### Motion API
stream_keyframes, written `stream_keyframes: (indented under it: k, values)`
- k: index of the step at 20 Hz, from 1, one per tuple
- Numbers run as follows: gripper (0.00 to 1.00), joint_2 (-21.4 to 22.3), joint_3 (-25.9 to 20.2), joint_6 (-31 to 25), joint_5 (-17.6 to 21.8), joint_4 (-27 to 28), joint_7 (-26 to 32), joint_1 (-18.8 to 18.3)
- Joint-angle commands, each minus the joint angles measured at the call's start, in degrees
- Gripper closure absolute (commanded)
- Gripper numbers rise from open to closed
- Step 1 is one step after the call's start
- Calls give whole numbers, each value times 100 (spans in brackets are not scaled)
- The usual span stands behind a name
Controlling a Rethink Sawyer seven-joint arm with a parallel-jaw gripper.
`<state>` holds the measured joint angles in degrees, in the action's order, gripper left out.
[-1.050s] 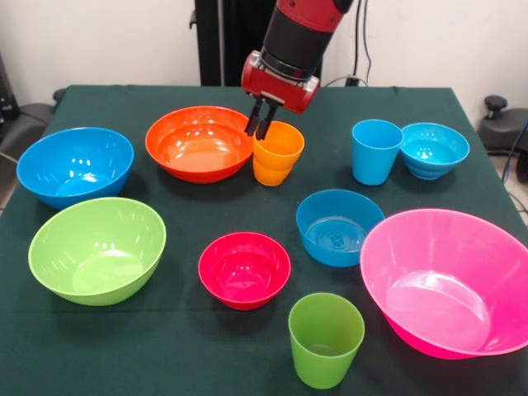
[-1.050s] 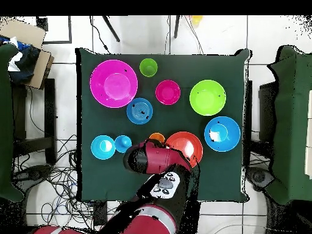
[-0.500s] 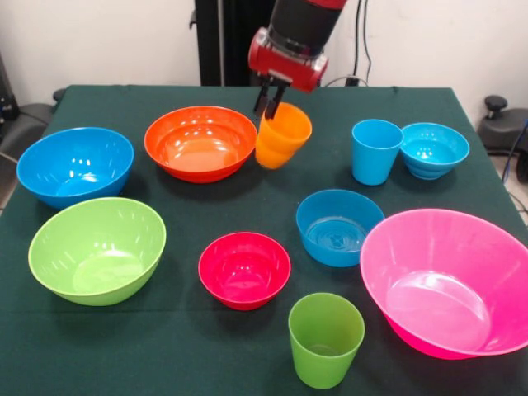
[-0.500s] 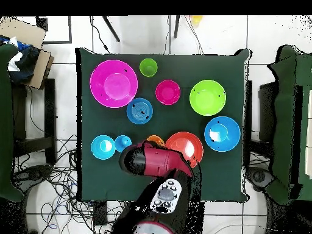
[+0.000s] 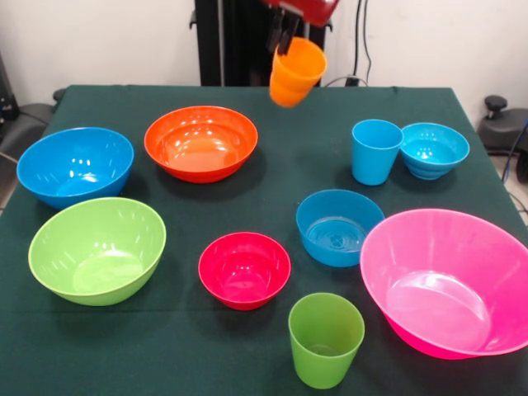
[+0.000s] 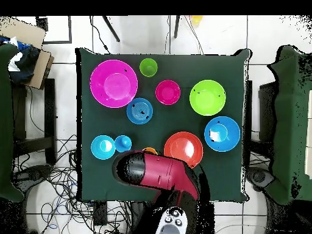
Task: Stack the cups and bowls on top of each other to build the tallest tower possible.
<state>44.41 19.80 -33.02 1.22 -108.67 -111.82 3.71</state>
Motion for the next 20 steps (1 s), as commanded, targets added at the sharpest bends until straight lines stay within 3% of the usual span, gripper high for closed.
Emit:
stream_keyframes:
  k: [1,10,20]
  values:
    - [100,441,-719,-407,316,-576,367,-306]
    - [100,279,-969,111,529,-730,465,-715]
    - [100,166,-1086,651,1078,-864,365,-1116]
